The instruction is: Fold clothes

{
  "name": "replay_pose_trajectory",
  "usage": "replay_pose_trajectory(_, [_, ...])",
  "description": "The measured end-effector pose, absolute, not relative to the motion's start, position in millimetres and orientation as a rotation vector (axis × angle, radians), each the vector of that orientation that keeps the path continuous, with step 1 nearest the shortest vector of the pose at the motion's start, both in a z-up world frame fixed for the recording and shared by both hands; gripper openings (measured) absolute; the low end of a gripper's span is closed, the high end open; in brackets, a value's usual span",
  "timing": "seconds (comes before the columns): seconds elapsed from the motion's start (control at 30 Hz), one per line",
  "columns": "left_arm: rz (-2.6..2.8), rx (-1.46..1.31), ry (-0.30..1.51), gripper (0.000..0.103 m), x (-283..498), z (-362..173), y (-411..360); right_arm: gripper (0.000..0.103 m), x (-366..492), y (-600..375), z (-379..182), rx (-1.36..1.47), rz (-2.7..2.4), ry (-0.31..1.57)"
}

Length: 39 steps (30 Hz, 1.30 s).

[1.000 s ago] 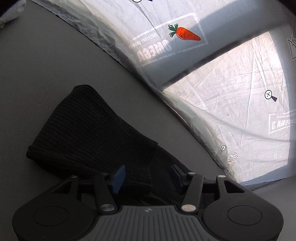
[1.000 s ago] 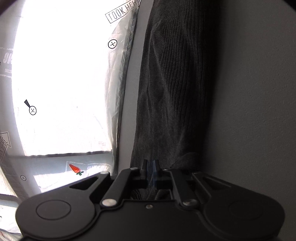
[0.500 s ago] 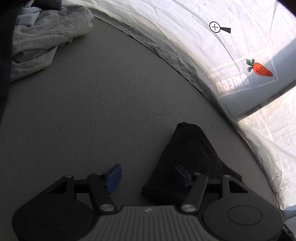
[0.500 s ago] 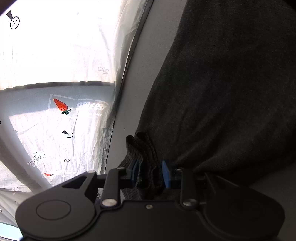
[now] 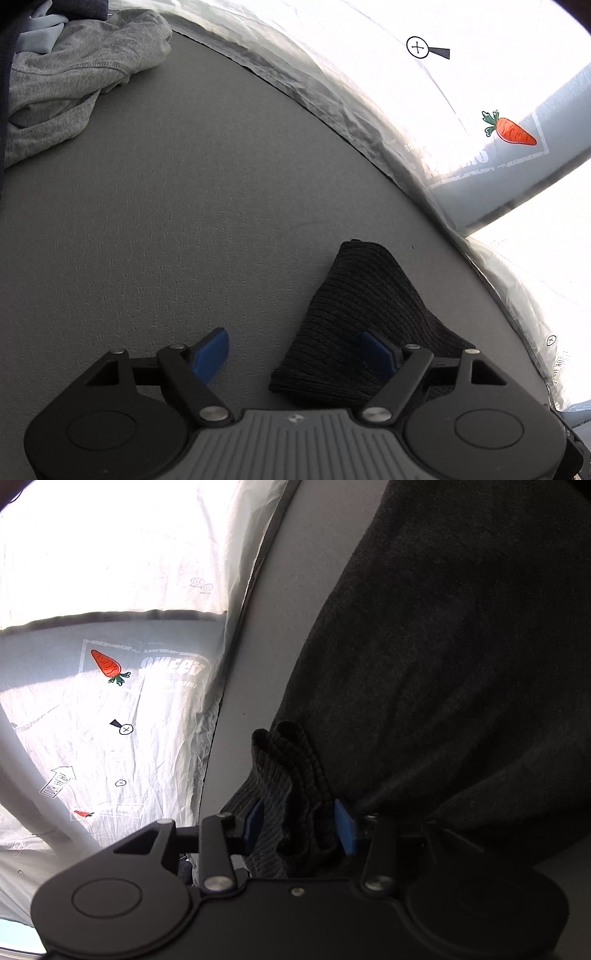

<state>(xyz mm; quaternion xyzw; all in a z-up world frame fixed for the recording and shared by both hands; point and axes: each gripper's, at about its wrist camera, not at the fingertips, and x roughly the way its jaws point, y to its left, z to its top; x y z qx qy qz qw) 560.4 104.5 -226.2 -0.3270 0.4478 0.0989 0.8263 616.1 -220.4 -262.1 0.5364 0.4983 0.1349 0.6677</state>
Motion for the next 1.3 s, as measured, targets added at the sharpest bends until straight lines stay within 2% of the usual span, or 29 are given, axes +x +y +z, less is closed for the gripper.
replay_pose_trajectory(0.07, [0.207, -0.692, 0.952, 0.08, 560.1, -226.5, 104.5, 0.043, 618.9, -215.6, -258.4, 1.17, 0.31, 1.13])
replay_pose_trajectory(0.13, [0.202, -0.685, 0.952, 0.082, 559.9, -227.0, 103.9, 0.031, 622.7, -208.1, -252.1, 1.092, 0.312, 1.136])
replay_pose_trajectory(0.17, [0.198, -0.682, 0.951, 0.084, 560.4, -227.2, 103.5, 0.016, 624.3, -204.7, -249.3, 1.053, 0.311, 1.136])
replay_pose_trajectory(0.23, [0.195, -0.678, 0.953, 0.085, 561.1, -227.2, 103.0, 0.013, 625.4, -201.2, -243.4, 1.011, 0.32, 1.11])
replay_pose_trajectory(0.47, [0.196, -0.638, 0.996, 0.084, 569.0, -224.5, 93.6, 0.011, 623.8, -214.7, -222.0, 0.936, 0.354, 1.013])
replay_pose_trajectory(0.8, [0.174, -0.499, 1.076, 0.084, 581.2, -220.4, 36.3, 0.011, 616.2, -306.1, -232.3, 1.118, 0.26, 0.965])
replay_pose_trajectory(1.07, [0.249, -0.347, 1.101, 0.085, 592.9, -219.3, 1.9, 0.011, 625.4, -363.8, -235.5, 0.988, 0.262, 0.985])
replay_pose_trajectory(1.2, [0.282, -0.289, 1.104, 0.086, 597.1, -219.9, -9.7, 0.014, 607.7, -376.1, -251.6, 0.948, 0.293, 1.011])
replay_pose_trajectory(1.3, [0.306, -0.246, 1.106, 0.087, 600.2, -220.3, -18.3, 0.023, 595.3, -388.4, -250.0, 0.961, 0.303, 0.97])
